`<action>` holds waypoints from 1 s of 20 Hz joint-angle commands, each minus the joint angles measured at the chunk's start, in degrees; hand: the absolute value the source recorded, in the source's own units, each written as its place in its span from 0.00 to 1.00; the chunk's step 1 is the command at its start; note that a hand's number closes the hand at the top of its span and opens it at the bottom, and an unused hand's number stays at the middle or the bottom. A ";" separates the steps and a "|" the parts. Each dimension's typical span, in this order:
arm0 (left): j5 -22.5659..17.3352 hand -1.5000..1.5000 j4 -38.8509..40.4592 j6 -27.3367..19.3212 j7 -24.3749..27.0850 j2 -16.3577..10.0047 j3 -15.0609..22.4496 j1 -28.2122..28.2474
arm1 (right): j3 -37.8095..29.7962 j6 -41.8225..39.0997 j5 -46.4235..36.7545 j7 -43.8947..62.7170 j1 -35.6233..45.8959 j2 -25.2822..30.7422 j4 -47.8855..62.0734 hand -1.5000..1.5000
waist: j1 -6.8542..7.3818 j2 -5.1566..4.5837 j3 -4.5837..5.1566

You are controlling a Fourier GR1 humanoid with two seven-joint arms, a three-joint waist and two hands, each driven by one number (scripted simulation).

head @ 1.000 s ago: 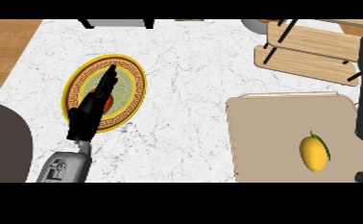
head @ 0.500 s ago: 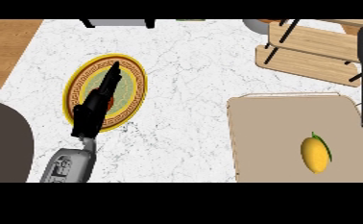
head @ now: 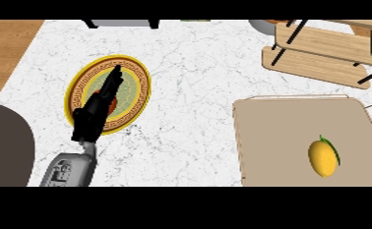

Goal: Pick the tomato from the tray and place it in the tiered shelf

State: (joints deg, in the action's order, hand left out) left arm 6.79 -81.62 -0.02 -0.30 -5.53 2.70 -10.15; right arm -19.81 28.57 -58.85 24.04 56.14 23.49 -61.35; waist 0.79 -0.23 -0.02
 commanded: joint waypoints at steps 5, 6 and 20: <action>-0.73 0.50 -1.60 0.75 -1.30 -0.61 -0.95 0.52 | 0.22 -1.04 -5.90 4.73 -0.73 5.97 9.53 1.00 | -1.00 0.21 0.17; 2.09 0.50 -1.95 -2.34 -1.39 1.85 1.27 0.47 | -0.86 1.98 -6.87 5.43 -1.09 6.79 10.15 1.00 | -0.78 0.10 0.09; 1.16 0.50 -1.02 -0.61 -3.10 0.70 -0.87 -1.07 | -3.61 1.37 5.37 8.53 -8.22 3.37 -6.08 0.00 | -1.35 0.49 0.03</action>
State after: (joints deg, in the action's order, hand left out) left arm 7.61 -83.04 0.02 -1.87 -4.94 2.36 -9.80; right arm -22.72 32.25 -58.11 31.86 50.36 27.94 -60.68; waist -0.09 0.08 0.00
